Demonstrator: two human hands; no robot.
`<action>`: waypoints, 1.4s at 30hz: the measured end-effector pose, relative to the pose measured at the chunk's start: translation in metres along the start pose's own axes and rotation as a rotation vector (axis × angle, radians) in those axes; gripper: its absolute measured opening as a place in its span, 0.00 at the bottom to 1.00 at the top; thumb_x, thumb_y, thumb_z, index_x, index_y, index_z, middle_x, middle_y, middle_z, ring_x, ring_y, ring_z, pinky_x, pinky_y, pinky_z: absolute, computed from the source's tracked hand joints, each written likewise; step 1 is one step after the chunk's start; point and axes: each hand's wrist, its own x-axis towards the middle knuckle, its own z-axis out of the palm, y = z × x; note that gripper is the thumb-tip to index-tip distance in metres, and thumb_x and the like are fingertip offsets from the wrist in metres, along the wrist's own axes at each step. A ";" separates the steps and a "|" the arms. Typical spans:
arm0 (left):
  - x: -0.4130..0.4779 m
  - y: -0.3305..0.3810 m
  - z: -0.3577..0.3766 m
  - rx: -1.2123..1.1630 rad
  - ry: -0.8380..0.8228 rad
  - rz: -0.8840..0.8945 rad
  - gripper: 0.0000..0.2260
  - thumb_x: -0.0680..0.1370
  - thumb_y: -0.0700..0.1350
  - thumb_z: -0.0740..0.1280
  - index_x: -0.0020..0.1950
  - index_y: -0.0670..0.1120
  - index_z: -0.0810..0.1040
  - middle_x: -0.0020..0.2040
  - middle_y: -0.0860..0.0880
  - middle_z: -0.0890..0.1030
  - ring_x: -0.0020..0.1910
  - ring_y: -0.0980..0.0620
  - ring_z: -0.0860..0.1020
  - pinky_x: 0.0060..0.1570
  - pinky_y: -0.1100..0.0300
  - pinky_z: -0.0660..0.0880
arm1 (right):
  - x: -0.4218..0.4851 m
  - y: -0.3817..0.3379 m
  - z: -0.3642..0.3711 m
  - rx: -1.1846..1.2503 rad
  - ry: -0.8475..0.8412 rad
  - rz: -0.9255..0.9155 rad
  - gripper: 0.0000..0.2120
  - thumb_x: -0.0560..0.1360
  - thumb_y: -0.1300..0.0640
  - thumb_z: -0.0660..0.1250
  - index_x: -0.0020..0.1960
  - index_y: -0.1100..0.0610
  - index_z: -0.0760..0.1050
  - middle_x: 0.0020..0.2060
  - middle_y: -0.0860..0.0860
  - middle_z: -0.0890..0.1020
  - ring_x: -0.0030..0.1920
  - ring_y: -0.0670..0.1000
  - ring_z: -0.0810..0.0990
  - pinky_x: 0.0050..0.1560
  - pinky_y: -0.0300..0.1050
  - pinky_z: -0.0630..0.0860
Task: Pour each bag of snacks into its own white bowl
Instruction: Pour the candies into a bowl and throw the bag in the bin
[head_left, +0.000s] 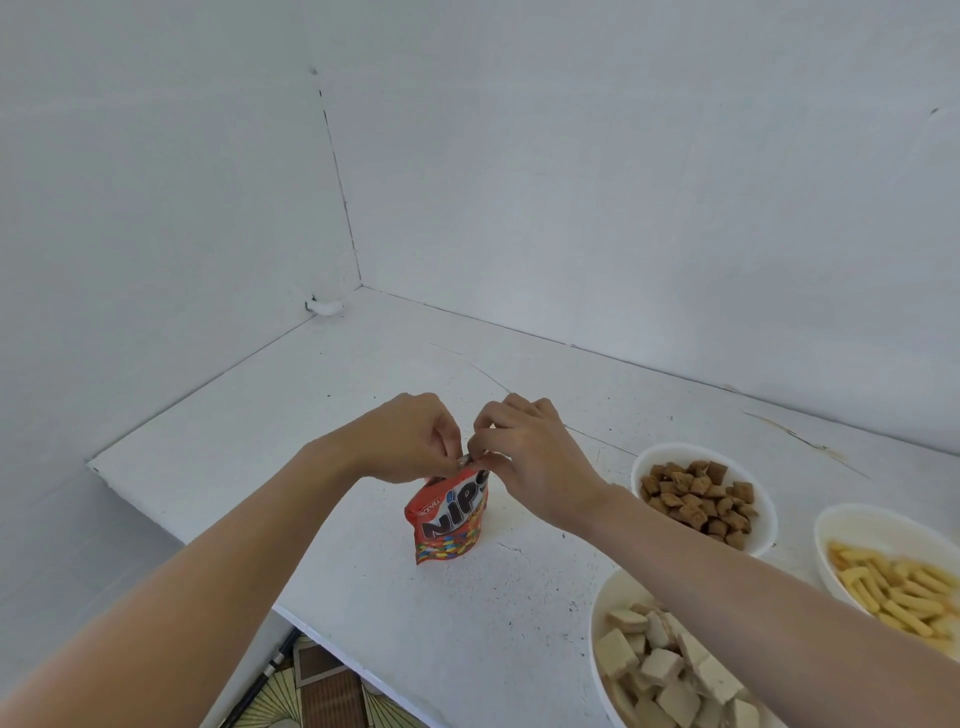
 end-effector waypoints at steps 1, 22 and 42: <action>-0.001 0.000 0.001 -0.001 0.023 0.000 0.05 0.75 0.44 0.72 0.43 0.49 0.87 0.40 0.52 0.87 0.38 0.58 0.83 0.38 0.62 0.77 | -0.001 -0.001 0.000 -0.007 -0.011 -0.007 0.06 0.78 0.57 0.66 0.44 0.51 0.81 0.44 0.44 0.78 0.46 0.49 0.72 0.46 0.45 0.63; -0.005 -0.006 0.016 -0.165 0.173 -0.139 0.08 0.78 0.45 0.70 0.39 0.45 0.81 0.35 0.49 0.85 0.29 0.59 0.79 0.37 0.62 0.78 | -0.008 -0.002 -0.015 0.062 -0.140 -0.025 0.04 0.79 0.62 0.65 0.50 0.54 0.76 0.53 0.47 0.75 0.44 0.47 0.72 0.49 0.47 0.73; 0.010 -0.010 -0.013 0.031 0.132 -0.153 0.07 0.74 0.33 0.68 0.45 0.45 0.80 0.44 0.46 0.86 0.30 0.56 0.84 0.30 0.65 0.78 | 0.006 -0.005 -0.032 0.084 -0.508 -0.070 0.07 0.78 0.64 0.65 0.51 0.53 0.77 0.45 0.46 0.77 0.48 0.51 0.71 0.49 0.54 0.74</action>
